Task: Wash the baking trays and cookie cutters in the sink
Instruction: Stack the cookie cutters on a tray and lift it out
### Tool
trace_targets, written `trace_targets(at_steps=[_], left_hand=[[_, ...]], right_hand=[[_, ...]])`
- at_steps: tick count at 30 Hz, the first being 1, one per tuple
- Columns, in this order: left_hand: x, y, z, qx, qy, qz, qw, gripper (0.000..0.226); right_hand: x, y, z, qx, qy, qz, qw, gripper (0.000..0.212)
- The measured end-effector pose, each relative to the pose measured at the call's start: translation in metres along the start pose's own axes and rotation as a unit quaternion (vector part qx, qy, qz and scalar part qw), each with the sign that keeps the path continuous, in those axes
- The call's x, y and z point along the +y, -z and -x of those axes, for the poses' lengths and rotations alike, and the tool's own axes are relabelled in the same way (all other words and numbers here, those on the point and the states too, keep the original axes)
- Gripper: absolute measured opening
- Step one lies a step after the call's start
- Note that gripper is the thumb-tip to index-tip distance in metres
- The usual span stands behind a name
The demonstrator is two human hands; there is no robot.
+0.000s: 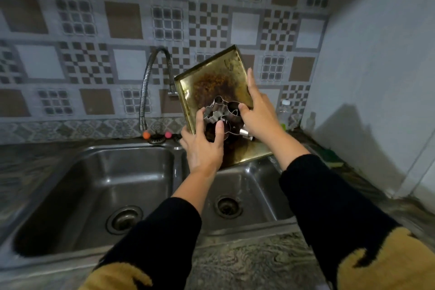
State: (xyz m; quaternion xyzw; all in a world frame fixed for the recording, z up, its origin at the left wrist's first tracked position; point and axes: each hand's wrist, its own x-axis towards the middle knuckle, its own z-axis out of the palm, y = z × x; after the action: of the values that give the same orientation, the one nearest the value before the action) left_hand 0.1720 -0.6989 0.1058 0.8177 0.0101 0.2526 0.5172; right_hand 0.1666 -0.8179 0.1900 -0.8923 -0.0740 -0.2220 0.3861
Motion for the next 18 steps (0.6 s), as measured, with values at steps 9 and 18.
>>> trace_targets(at_steps=[9,18], left_hand=[[-0.036,0.072,0.084,-0.055,0.102,-0.212,0.97,0.071],[-0.087,0.169,0.137,-0.015,0.24,-0.268,0.933,0.111]], right_hand=[[0.005,-0.047,0.094,-0.096,-0.173,-0.169,0.966,0.07],[-0.041,-0.121,0.169,-0.212,-0.25,-0.257,0.909,0.069]])
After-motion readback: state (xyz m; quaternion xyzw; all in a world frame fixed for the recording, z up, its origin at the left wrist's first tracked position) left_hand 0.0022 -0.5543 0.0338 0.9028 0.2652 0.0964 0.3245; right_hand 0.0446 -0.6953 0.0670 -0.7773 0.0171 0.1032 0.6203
